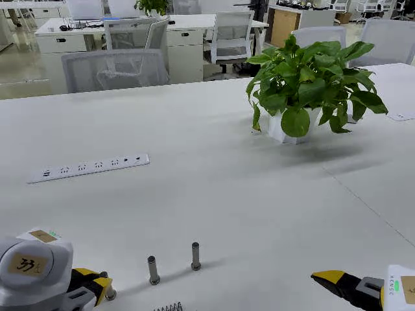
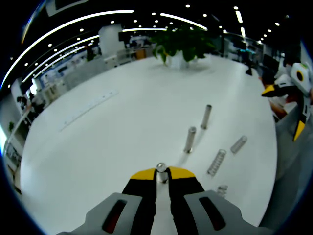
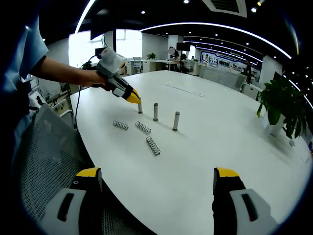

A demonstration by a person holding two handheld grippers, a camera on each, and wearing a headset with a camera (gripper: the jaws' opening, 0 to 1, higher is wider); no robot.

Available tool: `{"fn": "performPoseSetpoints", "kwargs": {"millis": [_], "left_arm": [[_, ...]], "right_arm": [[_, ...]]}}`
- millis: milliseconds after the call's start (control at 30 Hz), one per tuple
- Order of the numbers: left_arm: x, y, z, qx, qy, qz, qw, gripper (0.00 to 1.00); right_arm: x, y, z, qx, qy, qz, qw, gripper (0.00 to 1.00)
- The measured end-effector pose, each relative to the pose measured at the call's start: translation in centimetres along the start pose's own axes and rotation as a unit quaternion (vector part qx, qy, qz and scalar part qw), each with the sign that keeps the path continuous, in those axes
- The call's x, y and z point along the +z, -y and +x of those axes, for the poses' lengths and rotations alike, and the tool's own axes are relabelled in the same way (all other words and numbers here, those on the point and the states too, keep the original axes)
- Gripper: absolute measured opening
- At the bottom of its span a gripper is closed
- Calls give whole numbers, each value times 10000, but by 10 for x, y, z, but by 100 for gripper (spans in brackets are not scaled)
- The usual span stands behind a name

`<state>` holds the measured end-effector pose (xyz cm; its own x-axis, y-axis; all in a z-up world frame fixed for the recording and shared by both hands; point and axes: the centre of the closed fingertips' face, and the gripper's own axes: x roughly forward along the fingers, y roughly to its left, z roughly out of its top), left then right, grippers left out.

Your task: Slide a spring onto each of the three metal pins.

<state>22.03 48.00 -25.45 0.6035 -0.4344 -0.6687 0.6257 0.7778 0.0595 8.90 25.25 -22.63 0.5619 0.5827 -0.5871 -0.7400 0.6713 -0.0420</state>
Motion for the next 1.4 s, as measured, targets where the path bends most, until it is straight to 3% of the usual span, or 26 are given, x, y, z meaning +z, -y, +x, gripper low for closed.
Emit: {"fn": "performPoseSetpoints", "kwargs": {"millis": [467,833,1000,1067,1133,1400], "left_arm": [[-5,0,2,-18,-28,-28,10000,9],[-9,2,4,-61,-34,-96,9999,22],[-7,5,4,-133,58,-90,9999,42],[-5,10,3,-273,157,-25,9995,53],[-6,13,3,-357,165,-187,9990,61],[-10,23,0,-726,205,-341,9966,100]], "right_arm": [[0,0,0,3,-8,12,10000,95],[-1,0,1,-7,-20,0,10000,96],[0,0,1,-11,-12,-9,10000,96],[0,2,1,-45,-1,-4,10000,97],[1,4,0,-80,14,-7,10000,98],[6,9,-2,-114,165,140,9997,99]]}}
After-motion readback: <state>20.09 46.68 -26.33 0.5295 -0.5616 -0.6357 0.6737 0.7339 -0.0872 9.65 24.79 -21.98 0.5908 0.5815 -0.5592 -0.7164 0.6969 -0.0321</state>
